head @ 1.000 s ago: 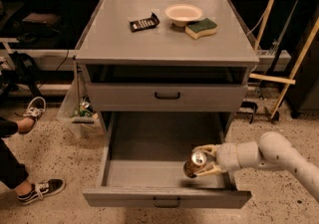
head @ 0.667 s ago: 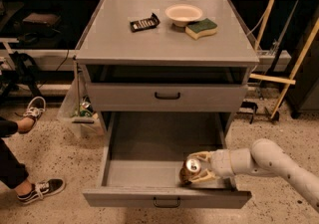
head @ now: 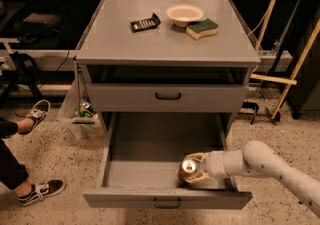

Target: Place orange can into middle drawer

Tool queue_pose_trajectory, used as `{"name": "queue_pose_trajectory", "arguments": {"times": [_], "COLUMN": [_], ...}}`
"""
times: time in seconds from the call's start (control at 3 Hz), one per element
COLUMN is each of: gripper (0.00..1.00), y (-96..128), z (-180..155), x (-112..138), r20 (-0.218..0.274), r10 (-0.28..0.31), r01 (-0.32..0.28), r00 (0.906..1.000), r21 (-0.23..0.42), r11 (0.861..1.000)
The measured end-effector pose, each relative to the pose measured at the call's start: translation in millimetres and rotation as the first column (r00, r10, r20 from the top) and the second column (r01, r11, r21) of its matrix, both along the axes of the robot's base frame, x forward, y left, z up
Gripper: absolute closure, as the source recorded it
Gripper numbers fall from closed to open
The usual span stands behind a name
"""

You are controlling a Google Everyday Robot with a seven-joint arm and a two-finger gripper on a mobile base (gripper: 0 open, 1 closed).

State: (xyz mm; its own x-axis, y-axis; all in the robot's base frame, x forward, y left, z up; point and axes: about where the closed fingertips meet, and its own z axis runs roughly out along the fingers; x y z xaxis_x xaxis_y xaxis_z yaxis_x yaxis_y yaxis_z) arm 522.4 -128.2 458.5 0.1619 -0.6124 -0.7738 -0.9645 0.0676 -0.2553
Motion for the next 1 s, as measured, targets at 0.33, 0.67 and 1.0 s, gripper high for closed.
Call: {"name": "queue_pose_trajectory", "arguments": {"times": [0.33, 0.67, 1.0], "gripper": [1.00, 0.81, 0.58], "y": [35.6, 47.9, 46.7], "z": [-38.4, -42.8, -42.6], "x": [-0.4, 12.7, 13.0], "r20": [-0.031, -0.022, -0.021], "r10": [-0.008, -0.064, -0.067], "r01": [0.004, 0.061, 0.063], "r00": [0.9995, 0.9977, 0.9976], "r21": [-0.133, -0.131, -0.130], "r11": [0.991, 0.990, 0.989]}}
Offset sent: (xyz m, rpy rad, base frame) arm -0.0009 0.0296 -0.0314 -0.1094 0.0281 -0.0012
